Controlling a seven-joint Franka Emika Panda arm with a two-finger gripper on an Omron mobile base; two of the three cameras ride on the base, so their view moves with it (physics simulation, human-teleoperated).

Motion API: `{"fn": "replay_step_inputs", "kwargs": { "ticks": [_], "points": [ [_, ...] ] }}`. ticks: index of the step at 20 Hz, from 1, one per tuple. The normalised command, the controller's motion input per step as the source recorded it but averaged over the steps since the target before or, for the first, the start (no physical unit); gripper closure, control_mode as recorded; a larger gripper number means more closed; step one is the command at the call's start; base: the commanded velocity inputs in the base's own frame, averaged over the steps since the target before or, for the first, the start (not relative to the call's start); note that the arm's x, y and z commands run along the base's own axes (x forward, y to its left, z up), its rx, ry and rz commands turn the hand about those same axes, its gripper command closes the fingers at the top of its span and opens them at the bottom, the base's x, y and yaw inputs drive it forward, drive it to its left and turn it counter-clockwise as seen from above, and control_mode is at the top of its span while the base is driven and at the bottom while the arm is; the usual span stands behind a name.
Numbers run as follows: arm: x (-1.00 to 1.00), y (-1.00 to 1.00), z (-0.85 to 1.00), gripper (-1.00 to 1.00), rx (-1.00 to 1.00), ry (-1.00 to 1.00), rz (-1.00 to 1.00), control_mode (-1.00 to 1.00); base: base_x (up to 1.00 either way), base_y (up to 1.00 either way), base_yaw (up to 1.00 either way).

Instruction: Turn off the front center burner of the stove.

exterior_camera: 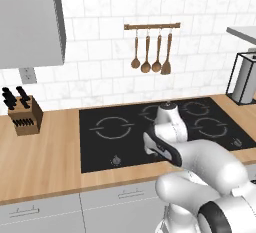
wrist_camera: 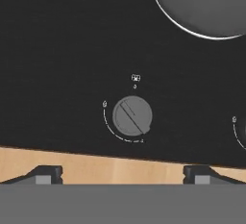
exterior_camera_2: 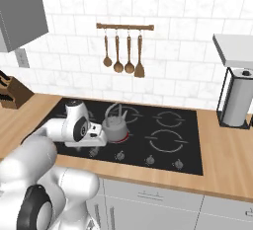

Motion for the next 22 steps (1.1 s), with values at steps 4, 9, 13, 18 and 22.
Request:
{"fn": "replay_step_inputs", "kwargs": {
  "ticks": [4, 9, 13, 18, 22],
  "points": [
    [0.01, -0.09, -0.43, -1.00, 0.00, -0.02, 0.00, -1.00, 0.00, 0.00, 0.00],
    [0.00, -0.11, -0.35, -1.00, 0.06, -0.10, 0.00, -1.00, 0.00, 0.00, 0.00],
    [0.00, -0.07, -0.33, -1.00, 0.08, -0.14, 0.00, -1.00, 0.00, 0.00, 0.00],
    [0.00, 0.00, -0.38, -1.00, 0.03, -0.08, 0.00, -1.00, 0.00, 0.00, 0.00],
    [-0.04, 0.00, -0.38, -1.00, 0.00, -0.01, 0.00, -1.00, 0.00, 0.00, 0.00]
  ]
}}
